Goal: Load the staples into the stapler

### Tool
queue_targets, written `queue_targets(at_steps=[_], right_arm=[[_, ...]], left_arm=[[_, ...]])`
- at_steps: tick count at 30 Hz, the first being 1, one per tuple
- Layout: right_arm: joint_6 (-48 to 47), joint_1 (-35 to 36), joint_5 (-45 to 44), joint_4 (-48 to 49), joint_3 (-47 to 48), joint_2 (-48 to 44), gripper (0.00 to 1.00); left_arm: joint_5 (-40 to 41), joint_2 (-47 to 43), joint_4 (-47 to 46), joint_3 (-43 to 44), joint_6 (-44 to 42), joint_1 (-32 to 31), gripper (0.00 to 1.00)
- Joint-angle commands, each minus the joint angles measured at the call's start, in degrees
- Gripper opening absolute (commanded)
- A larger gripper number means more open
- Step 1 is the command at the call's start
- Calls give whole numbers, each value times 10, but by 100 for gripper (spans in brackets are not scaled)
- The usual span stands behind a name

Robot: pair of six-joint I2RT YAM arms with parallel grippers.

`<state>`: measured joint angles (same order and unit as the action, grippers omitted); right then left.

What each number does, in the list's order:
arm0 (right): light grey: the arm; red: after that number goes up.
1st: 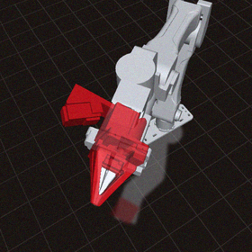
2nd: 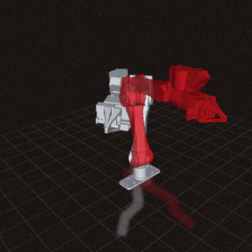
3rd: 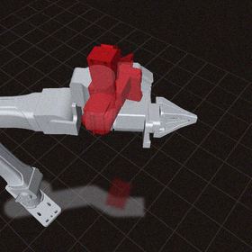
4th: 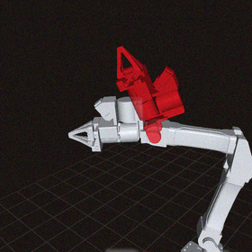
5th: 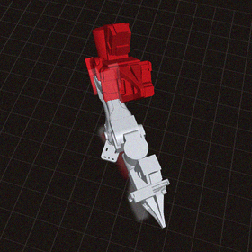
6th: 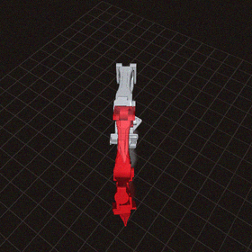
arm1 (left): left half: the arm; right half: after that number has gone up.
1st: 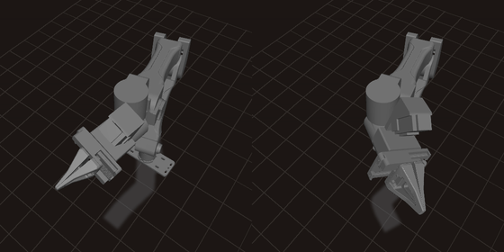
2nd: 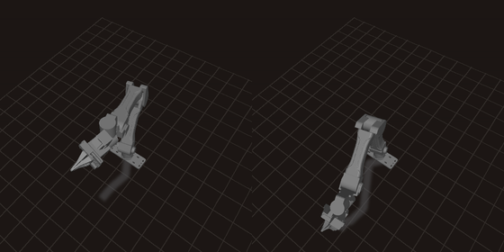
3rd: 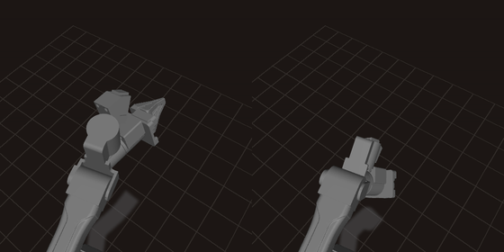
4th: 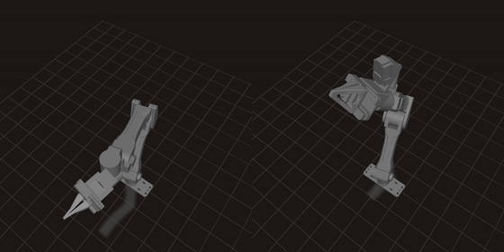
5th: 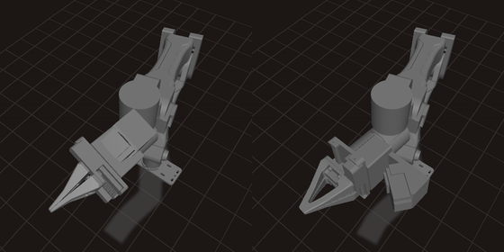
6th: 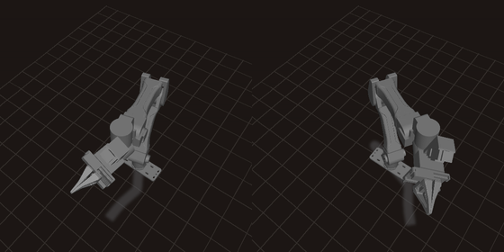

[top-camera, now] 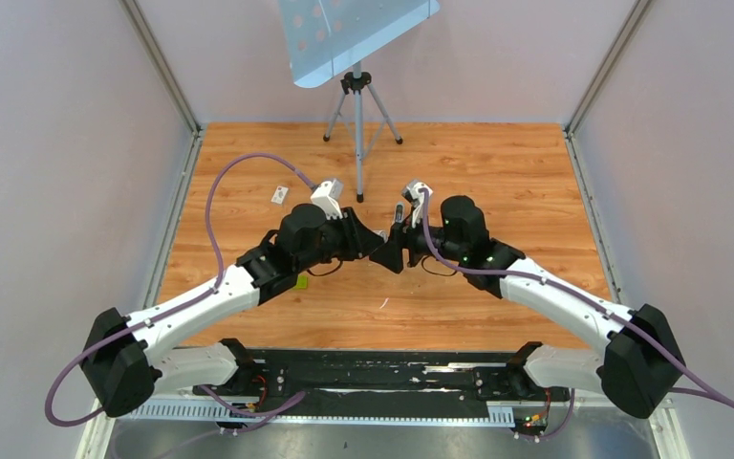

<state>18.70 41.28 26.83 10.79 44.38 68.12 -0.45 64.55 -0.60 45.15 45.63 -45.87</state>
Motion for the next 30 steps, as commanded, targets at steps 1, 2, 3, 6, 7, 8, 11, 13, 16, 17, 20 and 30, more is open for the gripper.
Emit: queue_targets(at_steps=[1, 2, 3, 6, 7, 8, 11, 13, 16, 17, 20, 30], right_arm=[[-69, 7, 24, -41, 4, -28, 67], [-78, 7, 28, -48, 4, -30, 67], [-85, 6, 34, -57, 5, -32, 67], [-103, 6, 51, -71, 3, -35, 66], [-106, 6, 54, -74, 3, -36, 65], [-108, 6, 56, -78, 4, -36, 63], [-105, 6, 54, -76, 1, -35, 59], [-100, 5, 51, -69, -1, -32, 54], [-86, 6, 37, -53, -2, -23, 48], [-79, 6, 33, -45, -2, -20, 47], [-59, 6, 38, -24, -1, -8, 46], [-27, 15, 24, -17, 19, 33, 44]], left_arm=[[-36, -17, -18, -15, -24, 9, 0], [-39, -19, -12, -14, -29, 13, 0], [-42, -22, -6, -14, -33, 18, 0], [-45, -33, 16, -13, -48, 32, 0], [-44, -36, 25, -12, -54, 36, 0], [-41, -40, 31, -11, -60, 38, 0], [-33, -48, 49, -6, -73, 42, 0], [-29, -52, 58, -3, -76, 43, 0], [-29, -57, 63, -3, -72, 44, 0], [-29, -59, 63, -4, -68, 44, 0], [-31, -61, 60, -6, -58, 44, 0], [-32, -61, 41, -18, -32, 44, 0]])
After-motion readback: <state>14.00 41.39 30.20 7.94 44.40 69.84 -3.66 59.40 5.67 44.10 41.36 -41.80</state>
